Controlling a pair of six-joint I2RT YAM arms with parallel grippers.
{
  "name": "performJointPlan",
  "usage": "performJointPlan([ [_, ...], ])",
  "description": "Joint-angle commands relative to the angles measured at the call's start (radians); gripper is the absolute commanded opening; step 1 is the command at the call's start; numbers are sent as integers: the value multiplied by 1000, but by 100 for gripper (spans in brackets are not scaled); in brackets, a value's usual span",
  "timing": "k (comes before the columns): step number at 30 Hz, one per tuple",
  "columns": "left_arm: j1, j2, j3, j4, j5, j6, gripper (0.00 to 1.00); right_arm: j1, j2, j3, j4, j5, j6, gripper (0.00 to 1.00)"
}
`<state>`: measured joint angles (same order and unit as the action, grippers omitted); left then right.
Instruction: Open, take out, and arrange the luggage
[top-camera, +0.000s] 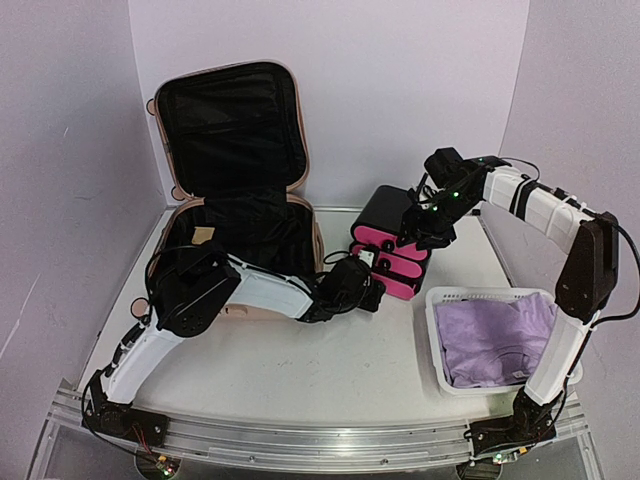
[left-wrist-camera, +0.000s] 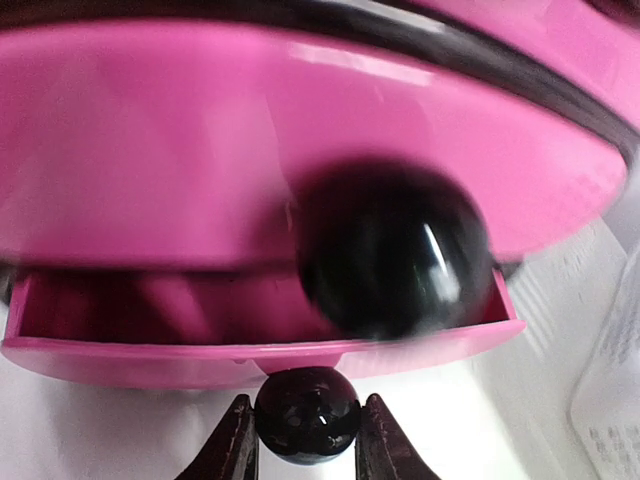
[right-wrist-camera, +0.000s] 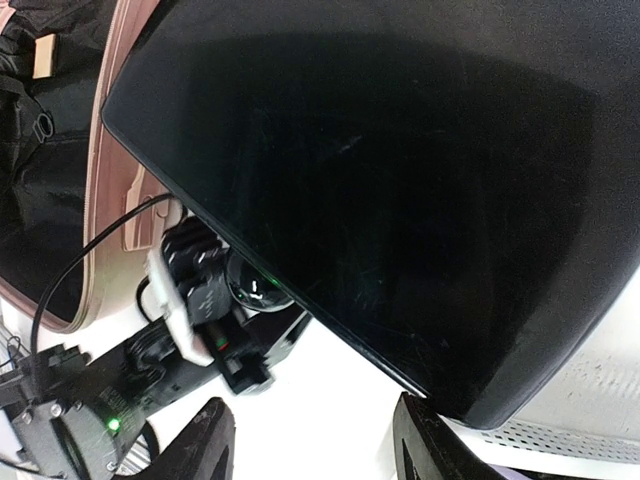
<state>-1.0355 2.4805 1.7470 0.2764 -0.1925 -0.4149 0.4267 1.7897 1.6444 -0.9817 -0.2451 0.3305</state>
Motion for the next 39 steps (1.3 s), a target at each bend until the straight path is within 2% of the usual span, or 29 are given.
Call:
performJointPlan([
  [1,-15,-155,-97,-5,-1,27,24,-1,-26,-4,33,22,-2,56],
  [9,-58,-300,-319,-6,8,6,25,-1,-36,-18,39,33,-6,56],
  [15,-64,-341,-375,-6,31,-12,29,-1,-31,-20,46,25,-1,56],
  [17,-65,-353,-382,-6,37,3,34,-2,-30,-19,48,23,1,55],
  [21,-64,-415,-423,-7,49,34,57,-1,-38,-21,49,22,2,55],
  [23,-64,-469,-454,-8,45,50,63,-1,-49,-24,48,17,5,55],
  [31,-52,-792,-627,-14,119,178,78,-1,-111,-35,49,-3,2,57],
  [35,73,-985,-732,-82,142,137,81,-2,-129,-45,50,-7,-3,57],
  [36,201,-1045,-764,-159,177,82,84,-2,-138,-53,51,-5,-8,58],
  [39,353,-1045,-709,-371,161,71,84,-2,-149,-58,50,4,-11,58],
])
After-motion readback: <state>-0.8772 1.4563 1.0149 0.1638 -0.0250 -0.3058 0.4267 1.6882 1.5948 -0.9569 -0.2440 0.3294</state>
